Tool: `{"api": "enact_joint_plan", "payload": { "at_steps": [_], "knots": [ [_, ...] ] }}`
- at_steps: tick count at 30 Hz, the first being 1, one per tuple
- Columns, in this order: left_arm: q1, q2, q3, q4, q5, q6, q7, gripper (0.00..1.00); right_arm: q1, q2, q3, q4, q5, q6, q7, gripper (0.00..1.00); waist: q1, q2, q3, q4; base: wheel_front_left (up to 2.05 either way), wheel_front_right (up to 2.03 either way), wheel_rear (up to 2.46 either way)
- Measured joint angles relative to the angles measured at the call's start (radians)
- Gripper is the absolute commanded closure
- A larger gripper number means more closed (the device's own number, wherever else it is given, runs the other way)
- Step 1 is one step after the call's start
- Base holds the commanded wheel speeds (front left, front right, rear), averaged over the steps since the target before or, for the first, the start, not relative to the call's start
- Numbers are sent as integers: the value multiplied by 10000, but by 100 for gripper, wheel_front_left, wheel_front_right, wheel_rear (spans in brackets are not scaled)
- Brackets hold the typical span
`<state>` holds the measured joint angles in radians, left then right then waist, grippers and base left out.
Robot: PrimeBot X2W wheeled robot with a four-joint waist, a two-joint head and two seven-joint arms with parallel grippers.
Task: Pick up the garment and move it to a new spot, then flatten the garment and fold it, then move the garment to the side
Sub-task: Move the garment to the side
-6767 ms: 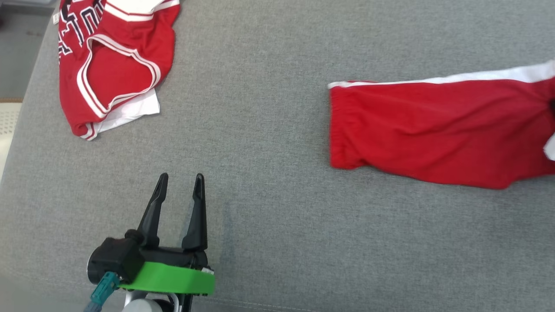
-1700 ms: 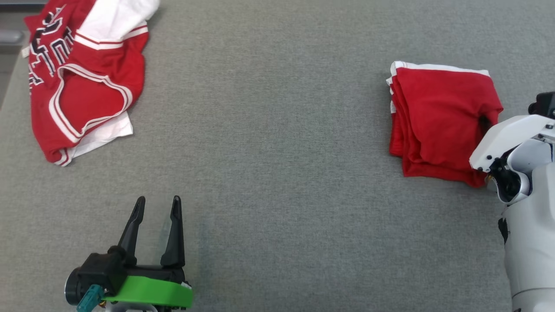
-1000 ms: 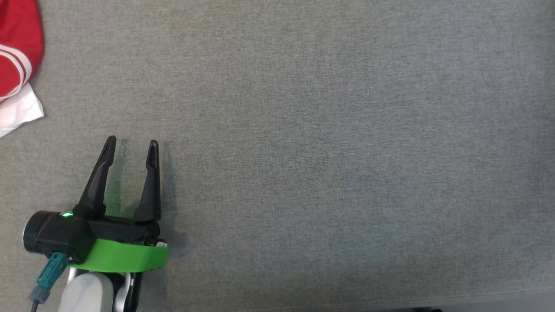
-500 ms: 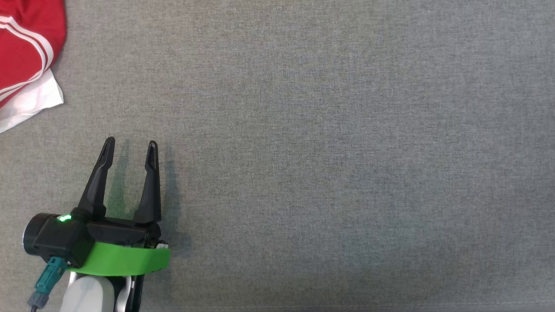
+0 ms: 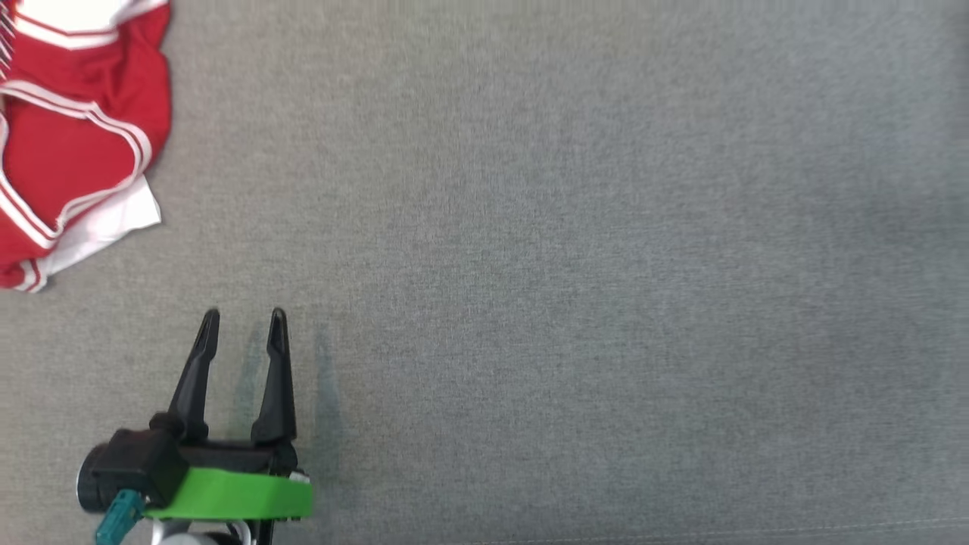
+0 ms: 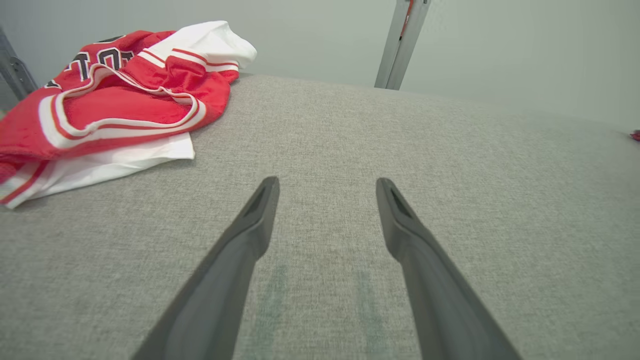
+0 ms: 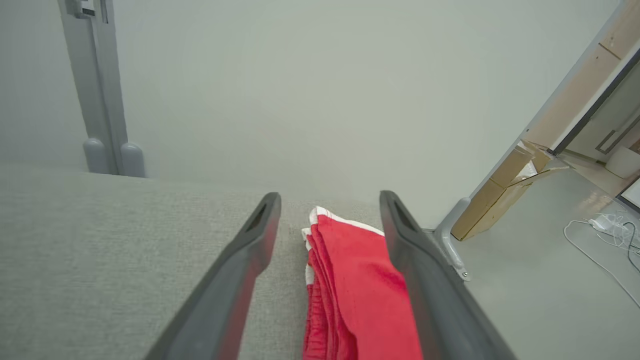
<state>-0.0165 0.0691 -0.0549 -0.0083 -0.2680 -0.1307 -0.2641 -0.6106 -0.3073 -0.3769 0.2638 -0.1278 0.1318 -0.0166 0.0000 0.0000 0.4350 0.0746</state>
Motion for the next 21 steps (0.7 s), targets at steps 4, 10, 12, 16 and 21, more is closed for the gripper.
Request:
{"api": "enact_joint_plan", "payload": {
  "at_steps": [4,10,12,16,21],
  "knots": [
    [634,-130,228,284,107,0,0,0,1856,775,274,-355,420,-2,-1170,0,0,0,-904,-55,0,0,0],
    [1456,-173,458,533,265,0,0,0,3841,1818,1003,-322,662,-2,-2207,0,-1,0,-2271,-171,0,0,0],
    [1626,-174,485,593,347,0,0,0,4387,2000,1283,-328,652,-2,-2343,0,0,0,-2692,-211,0,0,0],
    [1819,-180,539,639,330,4,0,0,5335,2374,1616,-497,755,-2,-2439,0,-1,0,-3491,-291,0,0,0],
    [1821,-182,527,765,318,77,0,0,6162,2556,1864,-936,1032,-2,-2460,0,-1,0,-4220,-385,0,0,0]
  ]
}}
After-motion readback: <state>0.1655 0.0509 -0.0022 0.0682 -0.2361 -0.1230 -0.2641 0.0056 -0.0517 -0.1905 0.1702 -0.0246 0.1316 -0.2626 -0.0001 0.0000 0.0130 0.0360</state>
